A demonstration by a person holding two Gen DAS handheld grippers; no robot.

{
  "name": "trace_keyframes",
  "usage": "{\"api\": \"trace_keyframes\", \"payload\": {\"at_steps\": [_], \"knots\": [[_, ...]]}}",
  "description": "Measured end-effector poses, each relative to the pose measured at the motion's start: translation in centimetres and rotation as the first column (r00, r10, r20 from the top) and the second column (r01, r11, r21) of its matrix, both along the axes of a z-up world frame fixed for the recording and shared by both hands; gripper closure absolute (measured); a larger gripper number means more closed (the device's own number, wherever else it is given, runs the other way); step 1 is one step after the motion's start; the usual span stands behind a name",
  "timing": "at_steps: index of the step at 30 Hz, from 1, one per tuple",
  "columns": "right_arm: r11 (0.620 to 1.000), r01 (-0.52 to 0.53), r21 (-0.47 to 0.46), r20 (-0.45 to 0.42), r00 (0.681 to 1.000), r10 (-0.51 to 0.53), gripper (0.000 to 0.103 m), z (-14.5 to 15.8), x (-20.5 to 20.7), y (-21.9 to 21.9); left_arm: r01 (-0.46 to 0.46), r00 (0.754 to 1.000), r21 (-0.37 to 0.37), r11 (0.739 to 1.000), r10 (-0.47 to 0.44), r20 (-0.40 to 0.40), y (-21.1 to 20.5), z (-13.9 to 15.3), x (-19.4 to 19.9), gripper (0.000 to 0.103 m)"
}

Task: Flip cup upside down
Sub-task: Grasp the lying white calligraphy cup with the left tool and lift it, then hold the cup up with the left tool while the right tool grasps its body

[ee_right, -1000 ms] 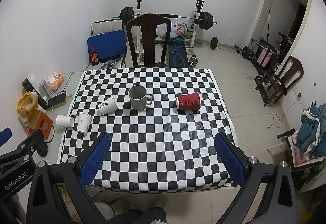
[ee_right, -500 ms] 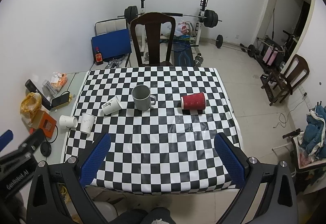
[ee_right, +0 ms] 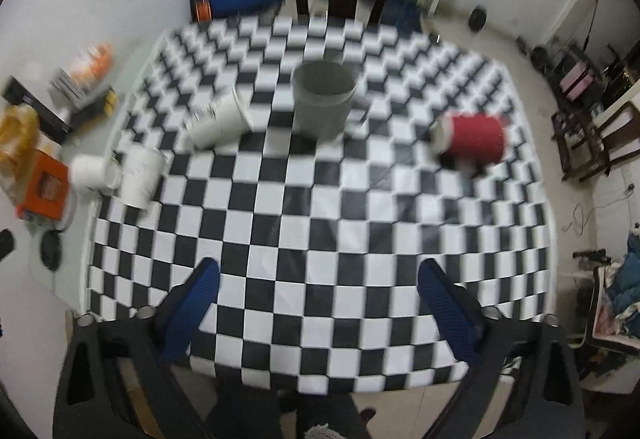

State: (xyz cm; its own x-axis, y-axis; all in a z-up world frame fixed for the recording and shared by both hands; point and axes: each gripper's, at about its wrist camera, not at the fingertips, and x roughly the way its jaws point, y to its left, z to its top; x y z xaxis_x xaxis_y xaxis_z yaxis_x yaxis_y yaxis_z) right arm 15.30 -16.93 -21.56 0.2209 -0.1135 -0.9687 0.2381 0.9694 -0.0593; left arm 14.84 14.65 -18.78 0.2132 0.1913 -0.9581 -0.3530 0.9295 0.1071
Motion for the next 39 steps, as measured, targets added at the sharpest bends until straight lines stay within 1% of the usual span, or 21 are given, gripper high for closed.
{"api": "trace_keyframes", "payload": {"at_steps": [2, 4, 5, 7, 9, 12, 15, 17, 19, 21, 23, 25, 27, 28, 31, 33, 34, 36, 37, 38, 39], "knots": [[1.0, 0.008, 0.003, -0.064, 0.998, -0.008, 0.019, -3.8, 2.1, 0.8, 0.004, 1.0, -0.008, 1.0, -0.004, -0.024, 1.6, -2.1, 2.4, 0.02], [1.0, 0.018, 0.012, -0.12, 0.993, -0.016, 0.019, -6.4, 3.8, 1.5, 0.021, 0.999, -0.031, 0.999, -0.022, -0.047, 2.7, -4.1, 4.7, 0.021], [1.0, 0.015, 0.014, -0.141, 0.99, -0.013, 0.019, -7.5, 4.6, 1.9, 0.001, 0.997, -0.083, 0.997, -0.008, -0.079, 3.6, -5.3, 5.9, 0.021], [1.0, 0.022, 0.011, -0.188, 0.982, -0.019, 0.019, -9.4, 6.5, 2.6, -0.064, 0.994, -0.173, 0.983, 0.047, -0.103, 5.4, -7.0, 8.0, 0.021], [0.999, 0.042, 0.016, -0.209, 0.977, -0.037, 0.019, -10.3, 7.7, 2.9, -0.13, 0.988, -0.241, 0.962, 0.105, -0.116, 6.7, -8.5, 9.9, 0.021], [0.997, 0.077, 0.008, -0.223, 0.972, -0.074, 0.019, -11.5, 10.1, 3.3, -0.241, 0.968, -0.357, 0.902, 0.198, -0.154, 8.5, -11.1, 12.1, 0.022], [0.994, 0.108, 0.011, -0.249, 0.963, -0.102, 0.019, -12.9, 12.0, 3.5, -0.337, 0.939, -0.415, 0.845, 0.269, -0.215, 9.3, -14.0, 13.7, 0.022], [0.992, 0.125, 0.01, -0.267, 0.957, -0.118, 0.019, -13.8, 13.3, 3.7, -0.37, 0.926, -0.405, 0.836, 0.295, -0.237, 9.5, -15.3, 14.5, 0.024], [0.991, 0.131, 0.006, -0.279, 0.952, -0.124, 0.019, -13.8, 13.5, 3.6, -0.365, 0.928, -0.397, 0.842, 0.295, -0.227, 9.6, -16.3, 15.2, 0.033], [0.991, 0.132, -0.006, -0.287, 0.949, -0.128, 0.019, -14.2, 14.3, 3.7, -0.313, 0.946, -0.358, 0.88, 0.257, -0.196, 8.8, -16.2, 15.6, 0.037], [0.992, 0.126, -0.014, -0.297, 0.947, -0.124, 0.019, -14.5, 14.8, 3.7, -0.202, 0.974, -0.262, 0.944, 0.166, -0.152, 7.3, -15.5, 15.9, 0.04], [0.993, 0.115, -0.019, -0.304, 0.946, -0.116, 0.019, -14.3, 14.8, 4.0, -0.119, 0.987, -0.199, 0.973, 0.093, -0.133, 6.1, -14.9, 15.6, 0.041], [0.994, 0.111, -0.011, -0.302, 0.947, -0.109, 0.019, -14.0, 14.6, 3.9, -0.04, 0.993, -0.142, 0.989, 0.024, -0.113, 4.8, -13.9, 14.8, 0.042], [0.994, 0.105, -0.004, -0.301, 0.948, -0.102, 0.019, -13.6, 14.5, 3.7, 0.009, 0.995, -0.098, 0.995, -0.018, -0.094, 4.1, -12.8, 14.0, 0.042], [0.997, 0.079, 0.006, -0.288, 0.955, -0.074, 0.019, -11.9, 12.6, 3.4, 0.117, 0.992, 0.003, 0.993, -0.117, -0.052, 2.1, -9.8, 11.8, 0.042], [0.998, 0.057, 0.007, -0.278, 0.959, -0.053, 0.019, -11.5, 11.5, 2.3, 0.193, 0.981, 0.046, 0.98, -0.192, -0.033, 0.0, -7.2, 9.3, 0.042], [0.999, 0.047, 0.009, -0.273, 0.961, -0.043, 0.019, -11.0, 10.6, 1.8, 0.22, 0.975, 0.046, 0.974, -0.219, -0.031, -0.6, -6.1, 9.3, 0.042], [1.0, 0.026, 0.014, -0.268, 0.963, -0.021, 0.019, -10.5, 9.1, 0.8, 0.306, 0.952, 0.038, 0.951, -0.305, -0.036, -4.4, -4.3, 6.1, 0.042], [1.0, 0.018, 0.016, -0.265, 0.964, -0.013, 0.019, -10.4, 8.2, 0.0, 0.335, 0.942, 0.025, 0.942, -0.333, -0.041, -5.9, -3.9, 4.9, 0.042], [1.0, 0.013, 0.017, -0.26, 0.965, -0.009, 0.017, -10.4, 6.5, -0.8, 0.377, 0.925, -0.008, 0.926, -0.377, -0.055, -8.8, -3.8, 3.1, 0.042], [1.0, 0.01, 0.021, -0.256, 0.967, -0.004, 0.016, -10.5, 5.5, -1.8, 0.406, 0.91, -0.039, 0.913, -0.408, -0.07, -10.8, -4.2, 3.0, 0.042]]}}
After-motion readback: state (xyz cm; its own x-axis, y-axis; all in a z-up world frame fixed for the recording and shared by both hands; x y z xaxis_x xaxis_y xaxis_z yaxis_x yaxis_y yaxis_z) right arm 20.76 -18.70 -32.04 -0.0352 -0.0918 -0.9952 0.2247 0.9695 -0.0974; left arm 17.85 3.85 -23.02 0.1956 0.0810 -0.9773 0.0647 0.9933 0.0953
